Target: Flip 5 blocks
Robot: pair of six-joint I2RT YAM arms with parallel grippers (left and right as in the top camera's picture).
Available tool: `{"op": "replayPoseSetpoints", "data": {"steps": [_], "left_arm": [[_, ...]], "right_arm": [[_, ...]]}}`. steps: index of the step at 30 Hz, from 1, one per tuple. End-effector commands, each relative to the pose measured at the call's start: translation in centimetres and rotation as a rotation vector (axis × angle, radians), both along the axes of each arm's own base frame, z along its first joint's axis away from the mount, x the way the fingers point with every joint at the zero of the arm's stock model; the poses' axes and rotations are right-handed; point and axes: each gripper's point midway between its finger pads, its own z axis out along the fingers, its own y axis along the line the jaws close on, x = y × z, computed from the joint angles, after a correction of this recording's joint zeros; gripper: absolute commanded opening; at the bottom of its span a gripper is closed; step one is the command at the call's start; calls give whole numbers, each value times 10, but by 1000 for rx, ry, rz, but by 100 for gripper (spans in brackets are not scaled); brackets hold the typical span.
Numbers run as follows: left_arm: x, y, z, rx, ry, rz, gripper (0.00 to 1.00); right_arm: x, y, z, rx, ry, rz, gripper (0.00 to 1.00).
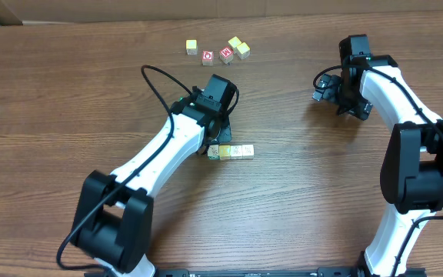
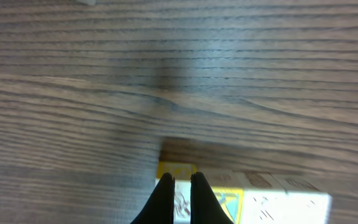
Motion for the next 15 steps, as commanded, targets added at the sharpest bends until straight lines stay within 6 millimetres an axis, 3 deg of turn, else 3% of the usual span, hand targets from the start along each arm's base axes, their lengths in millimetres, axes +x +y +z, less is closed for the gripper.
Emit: {"op": "replayPoseSetpoints", "data": {"steps": [1, 15], "left_arm": [[4, 7, -15, 45, 15, 3, 4], [-1, 6, -37, 50, 72, -1, 4]], "right_arm": [[7, 0, 6, 5, -23, 5, 100], [7, 0, 6, 5, -23, 5, 100]]}}
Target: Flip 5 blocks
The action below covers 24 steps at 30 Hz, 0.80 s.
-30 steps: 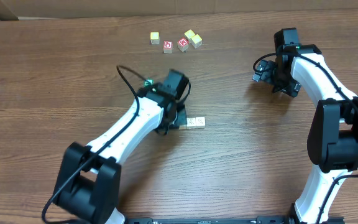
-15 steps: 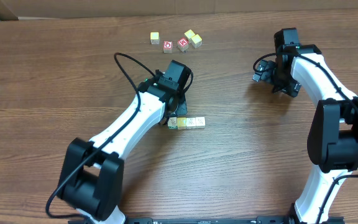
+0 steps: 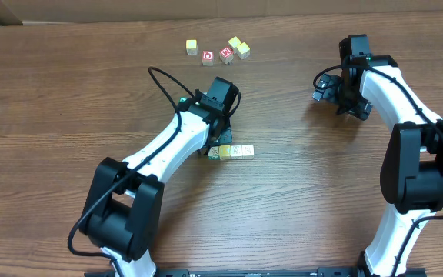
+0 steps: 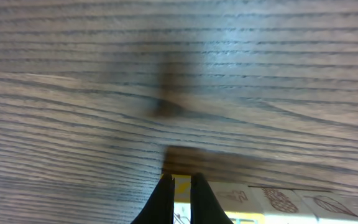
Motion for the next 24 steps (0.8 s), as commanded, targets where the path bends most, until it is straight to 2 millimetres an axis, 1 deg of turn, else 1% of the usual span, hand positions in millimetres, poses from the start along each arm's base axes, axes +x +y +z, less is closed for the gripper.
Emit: {"op": "replayPoseSetpoints", "data": {"steps": [1, 12, 16, 24], "left_arm": [[-2, 4, -13, 17, 32, -4, 4], [-6, 3, -14, 8, 54, -8, 4], [-8, -1, -15, -10, 66, -22, 4], [-13, 2, -16, 1, 87, -28, 4]], "right_arm": [[7, 0, 6, 5, -23, 5, 100], [7, 0, 6, 5, -23, 5, 100], [7, 0, 6, 5, -23, 5, 100], [7, 0, 6, 5, -23, 5, 100]]}}
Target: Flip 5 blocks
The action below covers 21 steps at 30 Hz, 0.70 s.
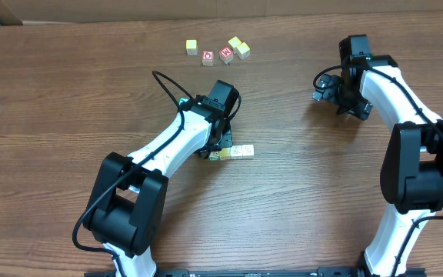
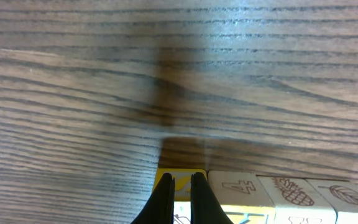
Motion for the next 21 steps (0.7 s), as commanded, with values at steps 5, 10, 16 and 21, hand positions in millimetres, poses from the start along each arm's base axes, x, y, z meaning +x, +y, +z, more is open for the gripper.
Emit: {"op": "replayPoseSetpoints", "data": {"steps": [5, 10, 16, 21], "left_arm": [[2, 5, -3, 14, 3, -15, 4], [18, 16, 3, 22, -43, 20, 4], [26, 37, 13, -9, -17, 91, 4], [-5, 40, 8, -66, 139, 108, 4]], "right_arm": [[7, 0, 6, 5, -23, 6, 100], [7, 0, 6, 5, -23, 6, 100], [7, 0, 6, 5, -23, 6, 100], [7, 0, 6, 5, -23, 6, 100]]}}
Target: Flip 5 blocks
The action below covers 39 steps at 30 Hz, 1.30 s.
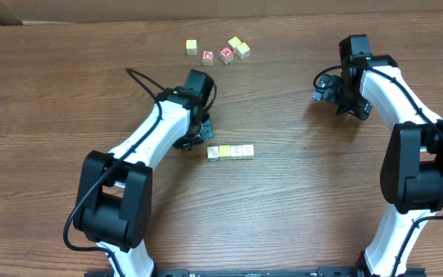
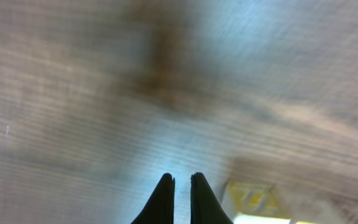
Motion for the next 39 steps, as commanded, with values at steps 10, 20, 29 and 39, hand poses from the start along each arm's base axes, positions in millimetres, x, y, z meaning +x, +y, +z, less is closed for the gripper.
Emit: {"op": "replayPoseSetpoints", "data": {"steps": [10, 20, 29, 39], "left_arm": [[-38, -12, -11, -52, 146, -10, 5], [-33, -18, -20, -70, 108, -2, 5], [-27, -24, -20, -102, 86, -2, 4], [-20, -27, -19, -113, 58, -4, 4]], "right_arm": [[7, 0, 6, 5, -23, 6, 100], [7, 0, 6, 5, -23, 6, 100], [7, 0, 6, 5, -23, 6, 100], [7, 0, 6, 5, -23, 6, 100]]}}
